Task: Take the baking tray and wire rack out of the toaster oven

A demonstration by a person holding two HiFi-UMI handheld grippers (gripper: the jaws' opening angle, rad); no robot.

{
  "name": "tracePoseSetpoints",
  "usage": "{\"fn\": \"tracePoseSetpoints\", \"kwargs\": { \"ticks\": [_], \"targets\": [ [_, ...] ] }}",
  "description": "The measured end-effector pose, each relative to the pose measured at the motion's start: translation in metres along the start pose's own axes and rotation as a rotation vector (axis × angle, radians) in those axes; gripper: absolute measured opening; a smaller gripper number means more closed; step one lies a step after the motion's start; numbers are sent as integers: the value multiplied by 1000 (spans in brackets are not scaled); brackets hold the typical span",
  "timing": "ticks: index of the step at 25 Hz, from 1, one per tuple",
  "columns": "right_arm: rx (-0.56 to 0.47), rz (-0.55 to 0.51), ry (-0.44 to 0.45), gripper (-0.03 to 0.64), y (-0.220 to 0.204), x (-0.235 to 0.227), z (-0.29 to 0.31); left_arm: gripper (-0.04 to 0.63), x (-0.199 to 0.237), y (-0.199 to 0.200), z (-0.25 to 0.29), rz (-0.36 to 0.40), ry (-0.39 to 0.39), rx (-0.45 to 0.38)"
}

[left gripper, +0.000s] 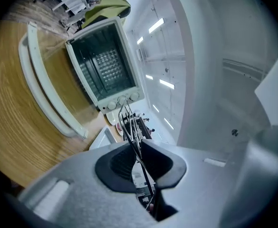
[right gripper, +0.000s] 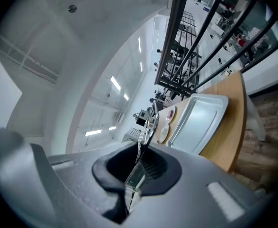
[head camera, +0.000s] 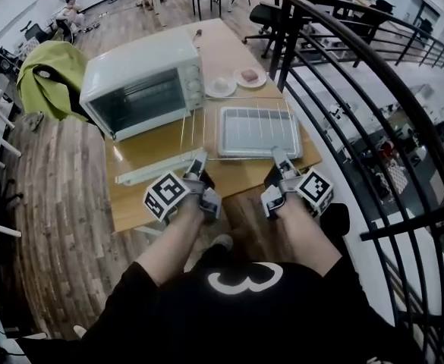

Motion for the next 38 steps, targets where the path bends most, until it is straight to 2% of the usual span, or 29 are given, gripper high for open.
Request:
{"fn": "tracePoseSetpoints", "kwargs": {
  "ticks": [6, 11, 21, 26, 38],
  "targets": [
    [-66, -2, -26, 17, 35, -21, -38, 43, -17, -36, 42, 27, -36, 85],
    [-84, 19, -49, 18, 56, -44, -48, 43, -15, -53, 74, 15, -26, 127],
    [-50, 49, -100, 20, 108, -103, -7, 43, 12, -48, 153, -7, 19, 156],
    [-23, 62, -113, 26, 112, -120, 4, 41, 19, -45, 165, 8, 41, 161],
    [41, 70, -157, 29, 102, -163, 30, 41, 71, -51, 178, -56, 107, 181]
  ]
}}
Point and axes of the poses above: the fingertips, and each gripper's own axes: z forward along the fingers, x to its left, y out of its top, the point moved 1 cm from there along -z, backward along the fingers, and after that the axes turned 12 degrees about x, right-handed, at the moved point
